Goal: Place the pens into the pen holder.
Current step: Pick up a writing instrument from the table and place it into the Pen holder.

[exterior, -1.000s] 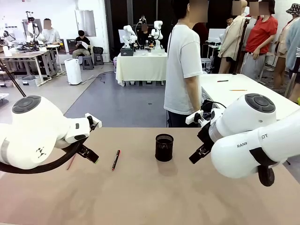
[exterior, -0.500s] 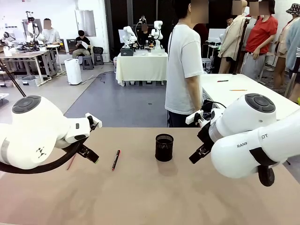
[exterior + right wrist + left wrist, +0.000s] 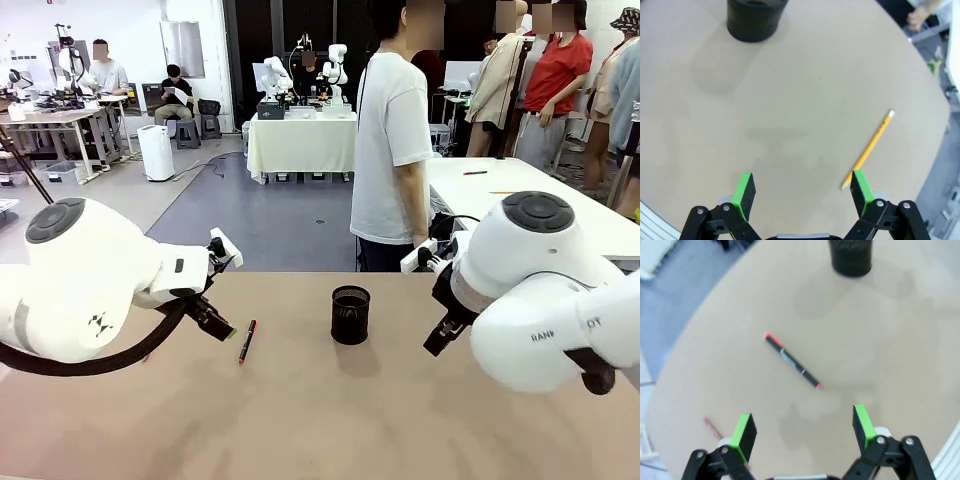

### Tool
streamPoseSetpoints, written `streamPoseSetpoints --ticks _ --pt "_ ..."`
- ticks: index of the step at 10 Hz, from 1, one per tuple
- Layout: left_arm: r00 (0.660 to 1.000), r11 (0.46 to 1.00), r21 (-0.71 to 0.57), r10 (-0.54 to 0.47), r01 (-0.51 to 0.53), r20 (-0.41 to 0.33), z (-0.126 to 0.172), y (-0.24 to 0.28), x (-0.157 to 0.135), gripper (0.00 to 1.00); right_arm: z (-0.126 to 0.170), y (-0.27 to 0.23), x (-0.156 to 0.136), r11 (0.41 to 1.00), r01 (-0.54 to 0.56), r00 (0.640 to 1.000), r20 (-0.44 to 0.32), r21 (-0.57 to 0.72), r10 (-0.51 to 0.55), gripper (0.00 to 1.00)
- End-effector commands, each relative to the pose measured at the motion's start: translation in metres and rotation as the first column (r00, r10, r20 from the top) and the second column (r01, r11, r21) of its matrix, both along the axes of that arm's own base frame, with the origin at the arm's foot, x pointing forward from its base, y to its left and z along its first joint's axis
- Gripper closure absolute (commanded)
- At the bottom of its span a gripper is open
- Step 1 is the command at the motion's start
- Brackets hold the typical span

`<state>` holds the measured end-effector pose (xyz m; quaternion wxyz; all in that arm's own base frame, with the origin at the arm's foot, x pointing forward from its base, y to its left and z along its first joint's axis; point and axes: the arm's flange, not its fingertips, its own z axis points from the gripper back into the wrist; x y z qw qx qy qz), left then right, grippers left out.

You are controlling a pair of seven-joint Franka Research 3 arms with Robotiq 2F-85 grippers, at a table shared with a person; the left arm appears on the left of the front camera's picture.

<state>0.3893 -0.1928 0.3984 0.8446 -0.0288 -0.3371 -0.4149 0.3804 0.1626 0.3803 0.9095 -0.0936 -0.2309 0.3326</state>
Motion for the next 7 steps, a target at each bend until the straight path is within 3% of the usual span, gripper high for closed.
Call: streamPoseSetpoints --ticks 1,2,7 --pt "0.997 0.995 -0.073 -0.072 0.073 0.018 -0.019 0.051 -0.033 0.0 -0.002 0.037 -0.01 0.996 0.079 0.997 -0.013 -0.047 -0.079 0.0" --pt "1.0 1.0 0.0 0.0 0.0 0.0 0.0 0.0 0.0 0.0 0.0 0.0 0.0 1.0 0.0 1.0 0.0 0.0 0.0 0.0" --pt "1.0 1.0 0.0 0.0 0.0 0.0 0.0 0.0 0.0 0.0 0.0 0.0 0.0 1.0 0.0 1.0 0.0 0.0 0.0 0.0"
